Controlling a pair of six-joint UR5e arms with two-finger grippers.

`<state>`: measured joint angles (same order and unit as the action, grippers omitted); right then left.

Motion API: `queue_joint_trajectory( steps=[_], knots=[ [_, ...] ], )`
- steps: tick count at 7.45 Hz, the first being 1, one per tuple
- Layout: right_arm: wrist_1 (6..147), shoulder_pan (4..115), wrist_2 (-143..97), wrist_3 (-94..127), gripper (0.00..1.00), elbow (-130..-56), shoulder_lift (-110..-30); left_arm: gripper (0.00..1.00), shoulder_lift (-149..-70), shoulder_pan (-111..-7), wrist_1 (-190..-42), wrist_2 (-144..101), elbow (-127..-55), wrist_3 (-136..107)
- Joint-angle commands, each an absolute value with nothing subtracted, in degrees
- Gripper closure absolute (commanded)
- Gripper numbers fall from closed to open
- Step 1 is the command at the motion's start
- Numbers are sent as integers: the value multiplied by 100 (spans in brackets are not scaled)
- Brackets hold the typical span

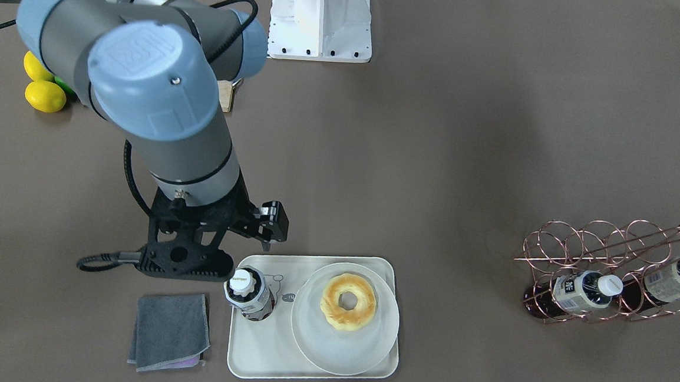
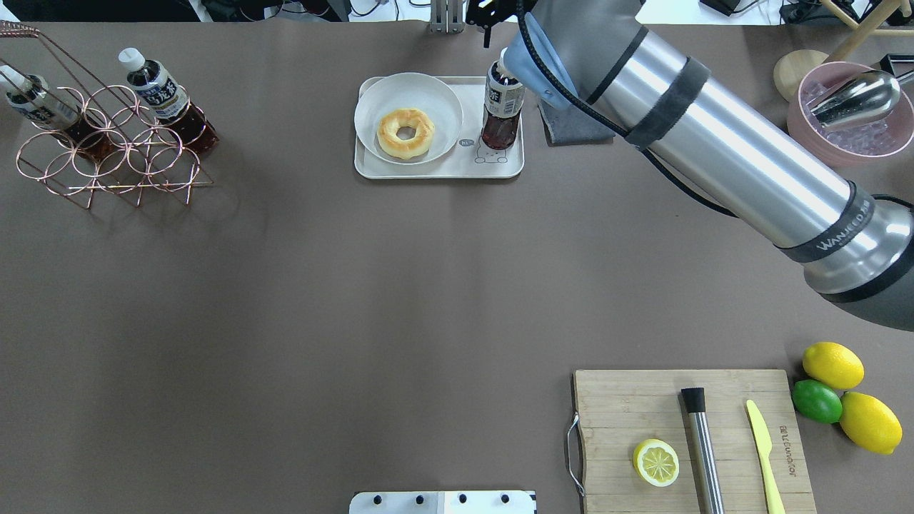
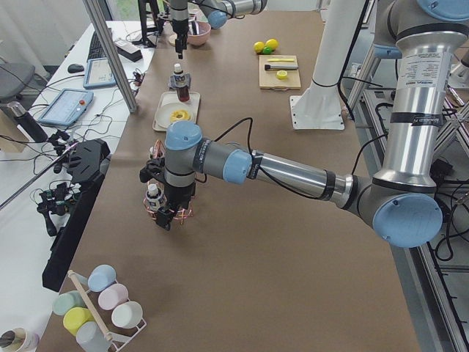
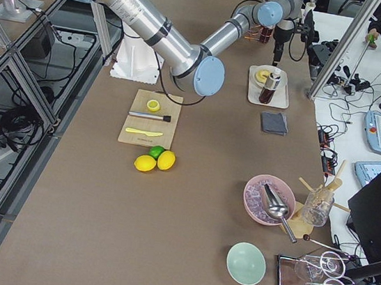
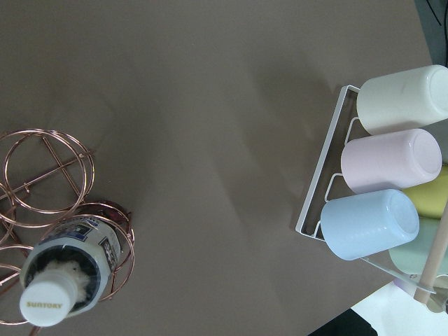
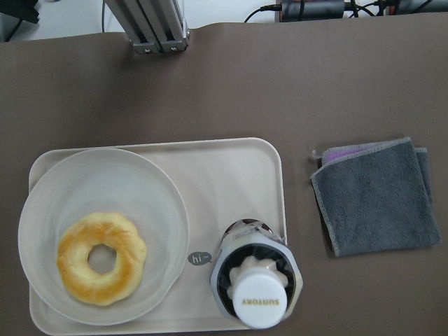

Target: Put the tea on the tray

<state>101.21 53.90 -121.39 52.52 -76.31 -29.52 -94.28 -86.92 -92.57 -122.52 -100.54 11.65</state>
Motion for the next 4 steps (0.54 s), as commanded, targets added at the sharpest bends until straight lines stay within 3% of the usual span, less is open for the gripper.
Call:
queue_joint_trajectory(
  steps=[1,2,4],
  knots=[
    [11465,5248,-12138,5247,0,-9705,-4004,2,-9413,-8692,-9246,-12261,-10063,1178],
    [11609,5212,-12085,4951,0,-10382,-4660,2,-9396,-8692,-9246,-12296,-10055,1178],
    [11602,5693,-12085,3174,0,-11019,-6136,2,-9343,-8701,-9255,-12542,-10055,1187]
  ],
)
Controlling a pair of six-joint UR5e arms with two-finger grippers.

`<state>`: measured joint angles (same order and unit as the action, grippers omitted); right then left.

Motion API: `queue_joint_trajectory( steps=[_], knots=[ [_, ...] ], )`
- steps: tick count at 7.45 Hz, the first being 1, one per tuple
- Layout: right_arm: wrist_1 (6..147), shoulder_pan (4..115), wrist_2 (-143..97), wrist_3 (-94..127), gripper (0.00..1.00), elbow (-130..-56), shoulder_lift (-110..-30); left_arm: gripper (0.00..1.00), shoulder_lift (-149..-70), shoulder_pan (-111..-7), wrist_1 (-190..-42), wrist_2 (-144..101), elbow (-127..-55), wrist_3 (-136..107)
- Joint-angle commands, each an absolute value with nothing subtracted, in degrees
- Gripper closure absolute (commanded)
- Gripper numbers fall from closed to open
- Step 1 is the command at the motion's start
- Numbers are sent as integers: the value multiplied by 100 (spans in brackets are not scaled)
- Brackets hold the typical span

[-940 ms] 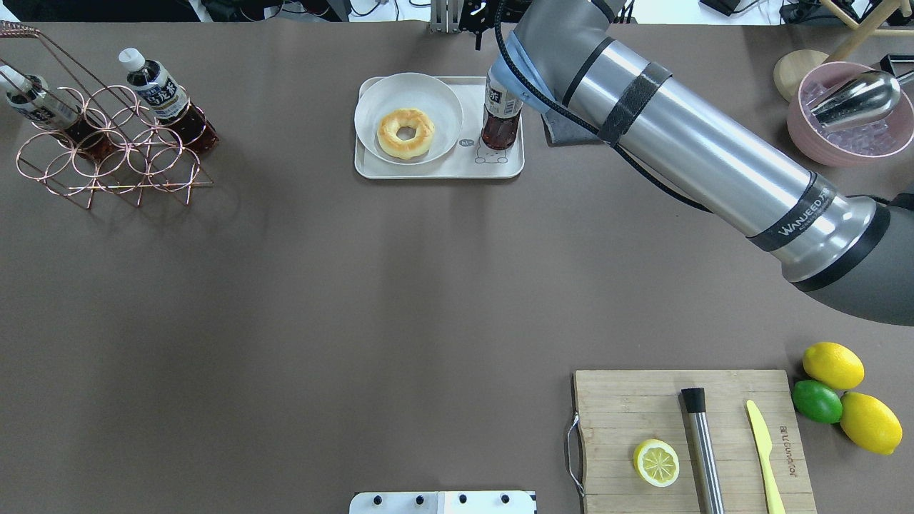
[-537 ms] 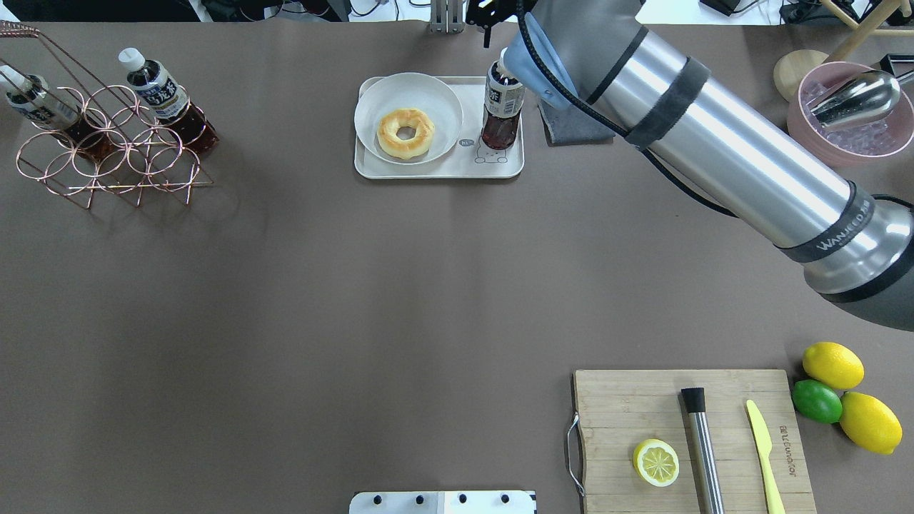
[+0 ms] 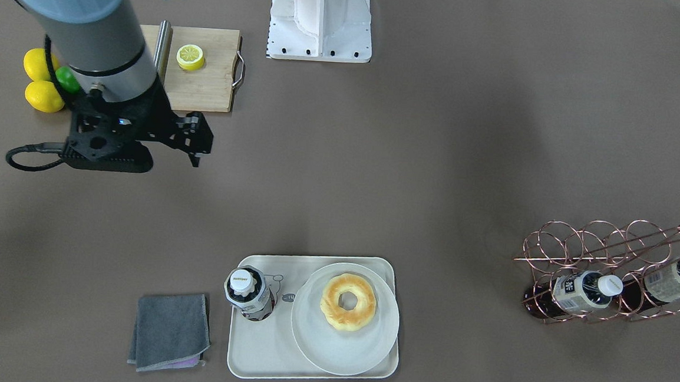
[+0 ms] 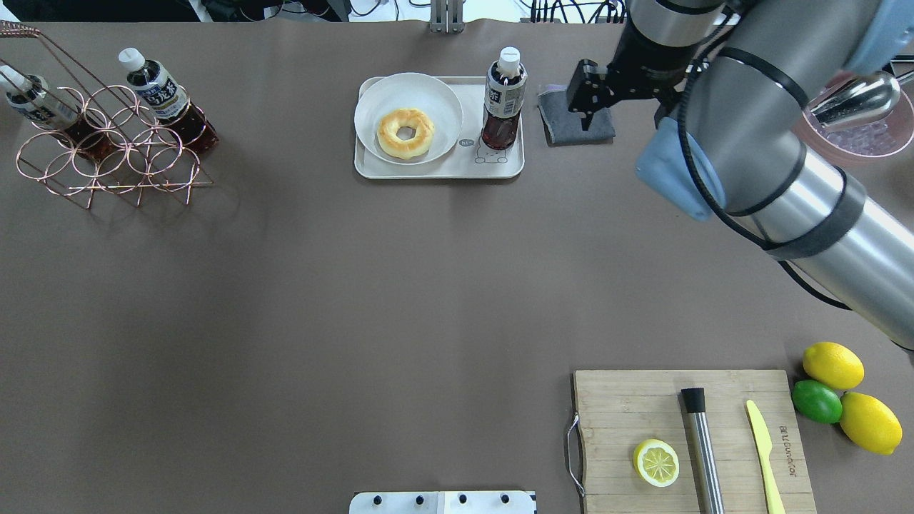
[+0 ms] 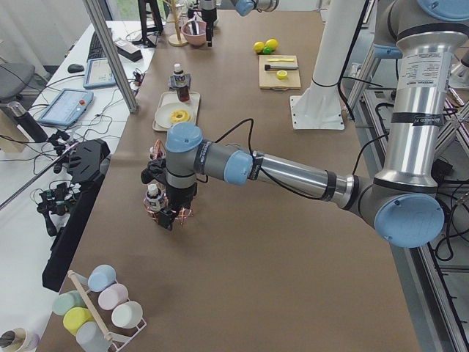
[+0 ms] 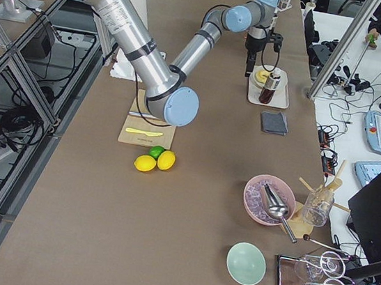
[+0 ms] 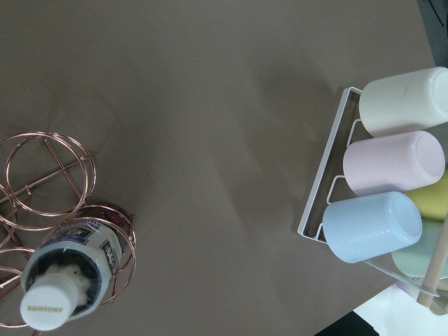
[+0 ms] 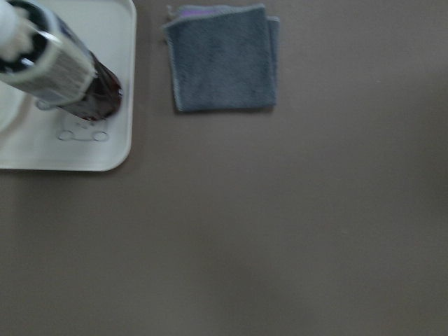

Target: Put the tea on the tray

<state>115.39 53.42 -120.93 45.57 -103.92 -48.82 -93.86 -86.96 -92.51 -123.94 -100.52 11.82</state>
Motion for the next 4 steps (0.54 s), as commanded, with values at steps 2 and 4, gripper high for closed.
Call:
queue_joint_trajectory(
  steps=[2,4],
  knots=[
    [11540,6622,-12094,1074,0,-10943,-7255,2,-9334,-8710,-9229,-12551,-10037,1187],
    [11540,7738,-12477,-511,0,-10497,-7793,2,-9343,-8727,-9246,-12804,-9828,1186]
  ],
)
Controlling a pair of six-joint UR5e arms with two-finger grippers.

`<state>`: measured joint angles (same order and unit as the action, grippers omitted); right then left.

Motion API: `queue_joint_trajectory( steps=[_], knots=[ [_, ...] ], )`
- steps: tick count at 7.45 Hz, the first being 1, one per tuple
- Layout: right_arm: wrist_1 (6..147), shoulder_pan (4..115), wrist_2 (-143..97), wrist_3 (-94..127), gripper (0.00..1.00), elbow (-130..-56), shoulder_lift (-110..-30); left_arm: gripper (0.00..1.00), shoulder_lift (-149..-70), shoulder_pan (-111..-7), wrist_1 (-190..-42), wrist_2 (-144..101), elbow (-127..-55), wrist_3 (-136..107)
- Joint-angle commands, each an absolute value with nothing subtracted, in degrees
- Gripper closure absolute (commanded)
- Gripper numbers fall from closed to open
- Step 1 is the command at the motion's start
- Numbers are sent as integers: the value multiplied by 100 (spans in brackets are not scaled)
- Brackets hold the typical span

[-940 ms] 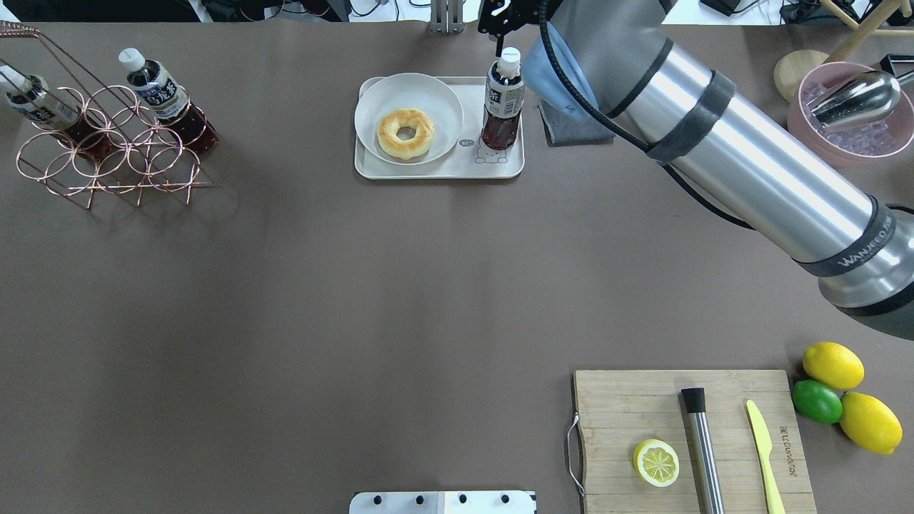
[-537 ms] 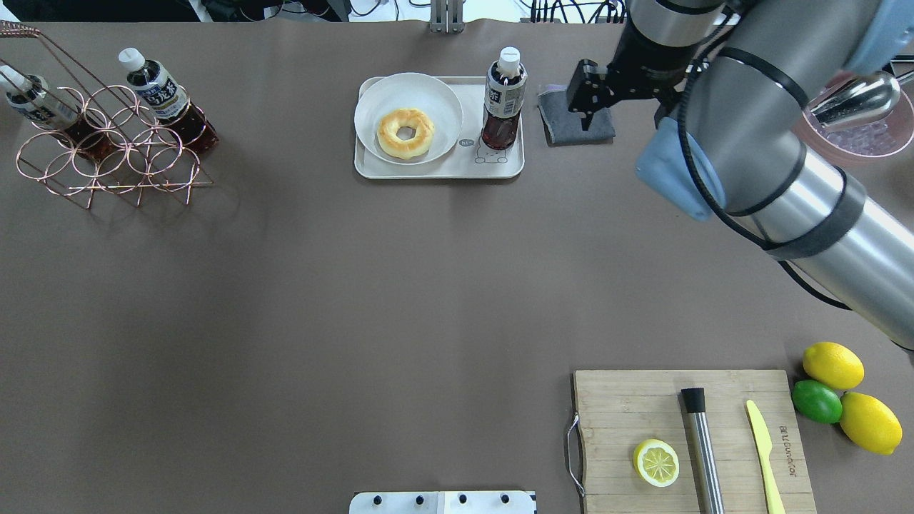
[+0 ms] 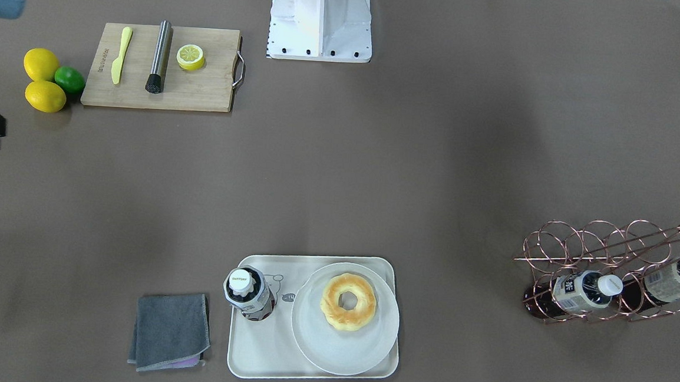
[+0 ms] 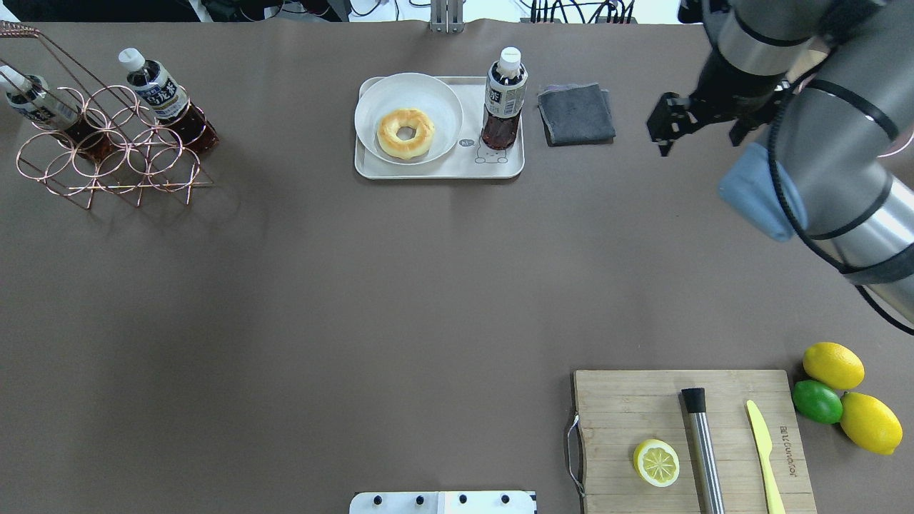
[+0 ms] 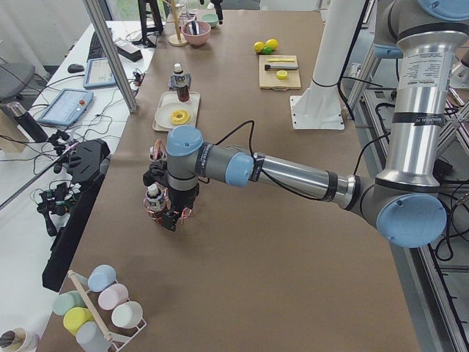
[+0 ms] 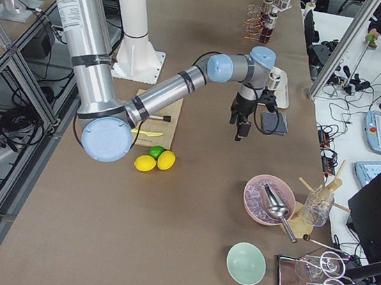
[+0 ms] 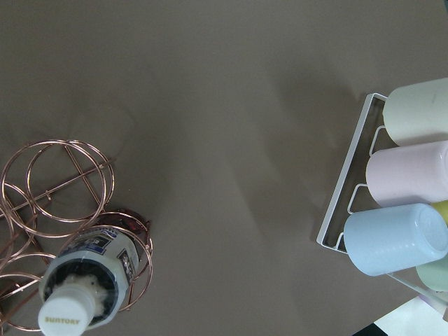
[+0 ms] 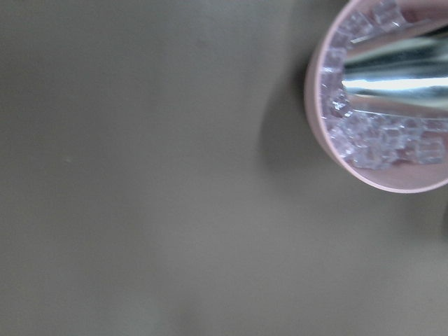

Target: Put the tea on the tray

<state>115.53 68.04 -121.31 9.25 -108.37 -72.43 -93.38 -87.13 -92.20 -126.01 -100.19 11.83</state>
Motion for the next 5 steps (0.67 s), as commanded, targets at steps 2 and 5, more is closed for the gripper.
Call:
queue_joint_trajectory(
  steps=[2,5],
  knots=[
    [11244,8400,-12858,-1141,0,-10143,-8250,2,-9334,-8754,-9264,-12806,-9712,1187],
    [10503,8797,-12902,-1099,0,-10028,-8797,2,-9316,-9069,-9220,-12814,-9572,1204]
  ],
)
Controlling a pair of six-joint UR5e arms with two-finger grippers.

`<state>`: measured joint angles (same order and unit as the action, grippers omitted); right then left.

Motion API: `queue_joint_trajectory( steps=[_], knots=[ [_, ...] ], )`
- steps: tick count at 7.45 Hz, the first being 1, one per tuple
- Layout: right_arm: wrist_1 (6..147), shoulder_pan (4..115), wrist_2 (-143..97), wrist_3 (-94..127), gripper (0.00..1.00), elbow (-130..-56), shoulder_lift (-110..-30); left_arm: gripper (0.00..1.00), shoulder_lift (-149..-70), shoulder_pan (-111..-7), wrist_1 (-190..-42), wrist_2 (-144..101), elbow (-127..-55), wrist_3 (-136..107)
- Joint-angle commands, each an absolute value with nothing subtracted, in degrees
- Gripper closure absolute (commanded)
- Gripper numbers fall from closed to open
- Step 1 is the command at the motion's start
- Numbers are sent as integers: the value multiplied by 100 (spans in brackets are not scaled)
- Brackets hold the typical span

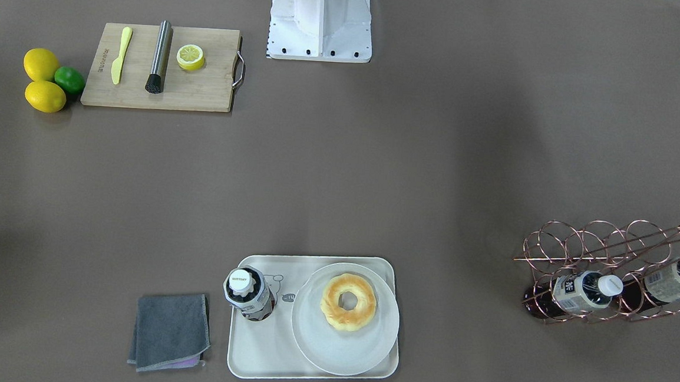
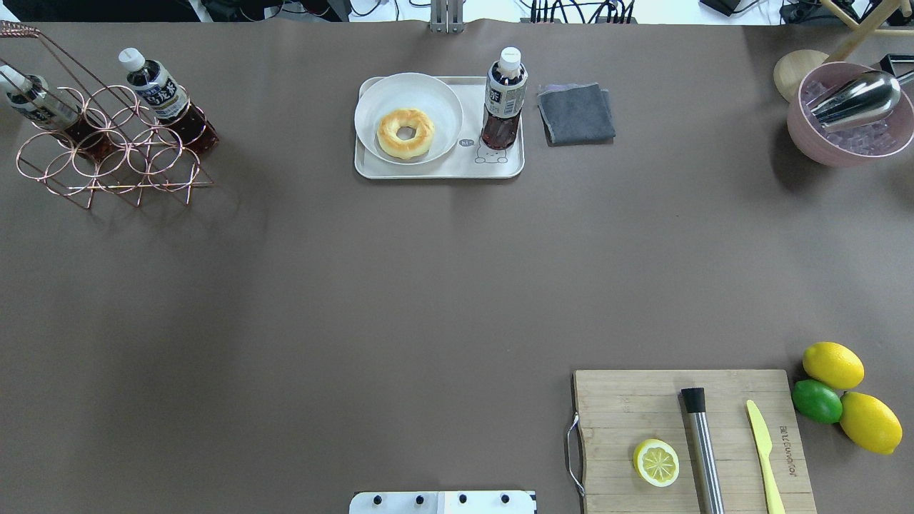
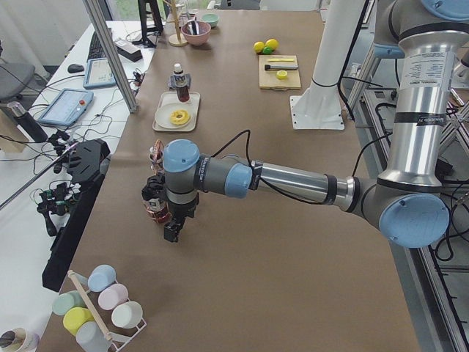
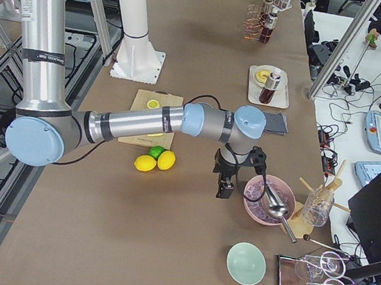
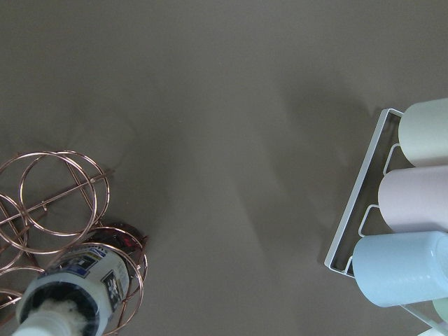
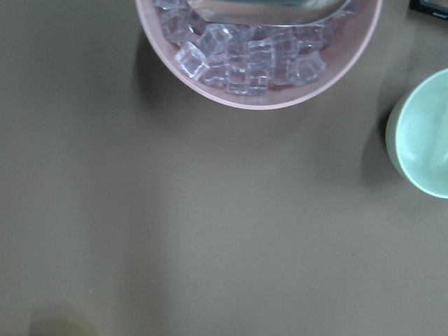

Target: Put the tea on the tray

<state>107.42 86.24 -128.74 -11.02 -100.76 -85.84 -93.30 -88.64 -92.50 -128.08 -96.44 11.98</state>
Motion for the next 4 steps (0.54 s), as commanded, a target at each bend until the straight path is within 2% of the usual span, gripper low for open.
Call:
queue_joint_trajectory(
  steps=[1,4],
  knots=[
    [10503,8807,-12981,-1107,0,-9994,-8911,2,-9134,-9070,-9255,-12814,-9528,1204],
    [10468,8938,-13043,-1142,0,-9871,-8912,2,-8789,-9316,-9281,-12823,-9641,1204]
  ],
)
